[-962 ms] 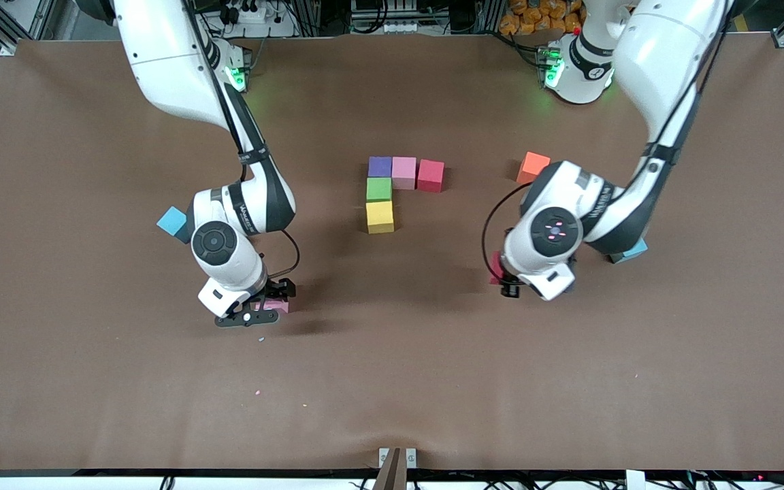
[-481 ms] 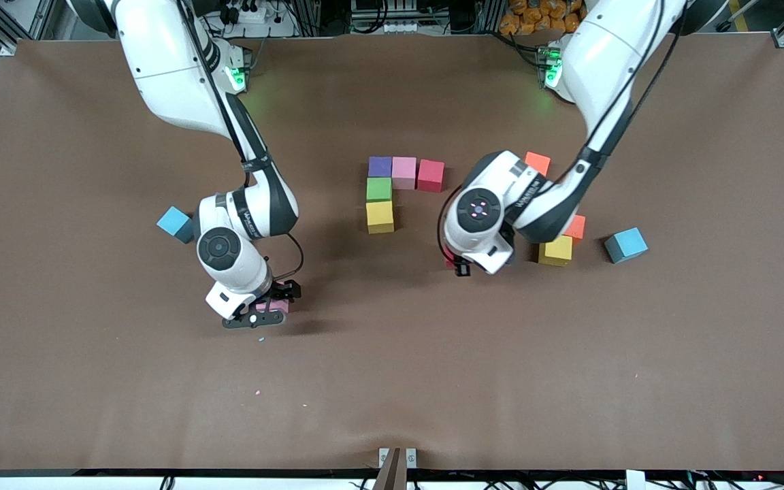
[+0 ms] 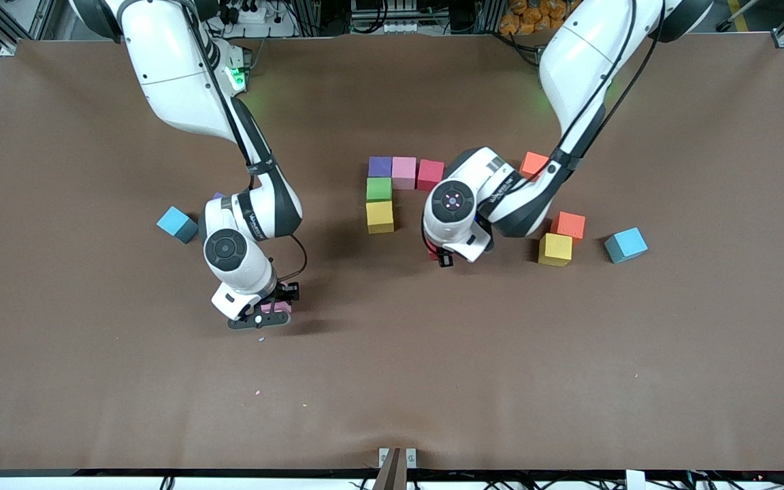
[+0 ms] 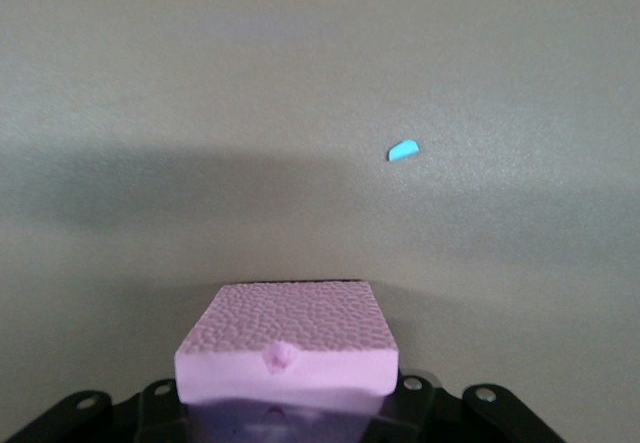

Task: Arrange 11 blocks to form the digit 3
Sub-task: 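Grasp the lavender cube with the right gripper while the left carries pink, then carry pink to the column with the left gripper while the right lifts lavender, then set pink below yellow with the left gripper while the right holds lavender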

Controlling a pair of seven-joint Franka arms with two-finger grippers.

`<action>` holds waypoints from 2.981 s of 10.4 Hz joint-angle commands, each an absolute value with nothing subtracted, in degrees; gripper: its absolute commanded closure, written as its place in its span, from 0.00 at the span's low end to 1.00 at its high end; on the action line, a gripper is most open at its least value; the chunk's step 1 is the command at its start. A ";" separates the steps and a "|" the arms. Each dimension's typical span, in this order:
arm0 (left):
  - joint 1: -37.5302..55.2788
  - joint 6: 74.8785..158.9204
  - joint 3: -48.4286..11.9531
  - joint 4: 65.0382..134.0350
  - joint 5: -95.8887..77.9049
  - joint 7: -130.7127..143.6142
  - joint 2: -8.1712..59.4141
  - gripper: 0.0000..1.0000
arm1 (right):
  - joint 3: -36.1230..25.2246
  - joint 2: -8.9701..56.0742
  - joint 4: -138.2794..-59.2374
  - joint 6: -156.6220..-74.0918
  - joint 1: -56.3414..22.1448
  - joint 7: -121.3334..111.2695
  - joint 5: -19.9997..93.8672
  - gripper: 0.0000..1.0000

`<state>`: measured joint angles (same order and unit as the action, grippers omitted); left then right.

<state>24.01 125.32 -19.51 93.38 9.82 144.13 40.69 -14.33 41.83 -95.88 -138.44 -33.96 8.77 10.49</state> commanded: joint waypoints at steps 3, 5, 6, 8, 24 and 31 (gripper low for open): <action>27.24 130.32 -18.81 95.79 10.28 148.44 40.34 1.00 | -13.80 37.36 -95.36 -135.35 -37.87 8.44 10.63 0.79; 28.39 132.10 -18.81 96.85 14.31 151.33 40.25 1.00 | -13.80 36.65 -92.92 -132.99 -39.89 8.35 10.63 0.79; 28.48 132.88 -18.81 97.55 14.94 152.13 40.17 1.00 | -13.80 36.65 -90.99 -130.54 -40.51 8.44 10.55 0.79; 29.00 134.12 -18.90 99.05 14.94 153.01 39.46 1.00 | -13.80 36.65 -86.95 -125.71 -41.13 8.44 10.55 0.79; 31.20 140.54 -19.34 105.12 16.61 153.19 36.74 1.00 | -13.89 34.36 -80.16 -114.35 -41.66 8.17 10.46 0.78; 31.55 142.20 -19.86 105.03 16.52 153.19 37.53 1.00 | -13.89 34.72 -80.59 -114.35 -42.01 8.26 10.46 0.78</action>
<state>31.48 140.77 -19.81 103.99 14.73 151.60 38.04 -13.83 35.12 -80.19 -114.79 -41.81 8.61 10.49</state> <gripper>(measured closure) 0.383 0.405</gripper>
